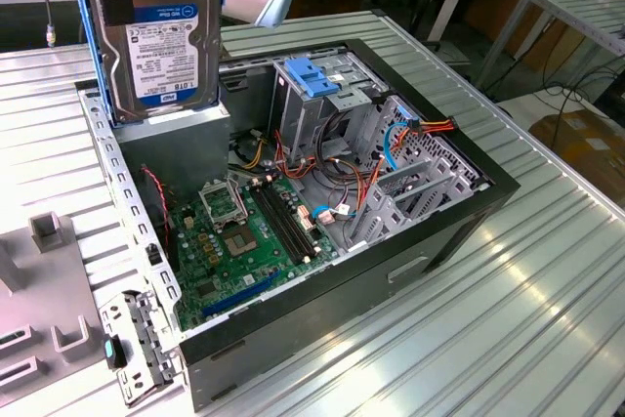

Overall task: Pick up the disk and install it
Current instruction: 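Pick up the disk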

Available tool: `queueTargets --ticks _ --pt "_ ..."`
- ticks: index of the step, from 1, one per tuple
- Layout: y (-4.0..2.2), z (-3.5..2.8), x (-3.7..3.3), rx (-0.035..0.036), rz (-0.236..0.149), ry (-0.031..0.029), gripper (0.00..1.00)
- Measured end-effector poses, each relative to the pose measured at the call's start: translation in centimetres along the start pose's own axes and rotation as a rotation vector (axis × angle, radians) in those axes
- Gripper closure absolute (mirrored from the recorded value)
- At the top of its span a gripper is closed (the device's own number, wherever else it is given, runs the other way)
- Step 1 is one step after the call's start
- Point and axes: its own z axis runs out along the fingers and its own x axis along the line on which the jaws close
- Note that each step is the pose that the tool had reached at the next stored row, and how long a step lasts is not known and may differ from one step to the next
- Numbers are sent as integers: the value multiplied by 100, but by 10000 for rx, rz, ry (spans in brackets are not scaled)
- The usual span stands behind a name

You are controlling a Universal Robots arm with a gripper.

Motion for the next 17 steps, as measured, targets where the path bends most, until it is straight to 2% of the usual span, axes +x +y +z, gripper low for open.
queueTargets --ticks 8,11,14,17 --pt "-180 1 14 0 0 0 63" --pt "-221 1 23 0 0 0 63" --pt "-292 3 33 0 0 5 63" --pt "-389 8 36 1 0 21 63"
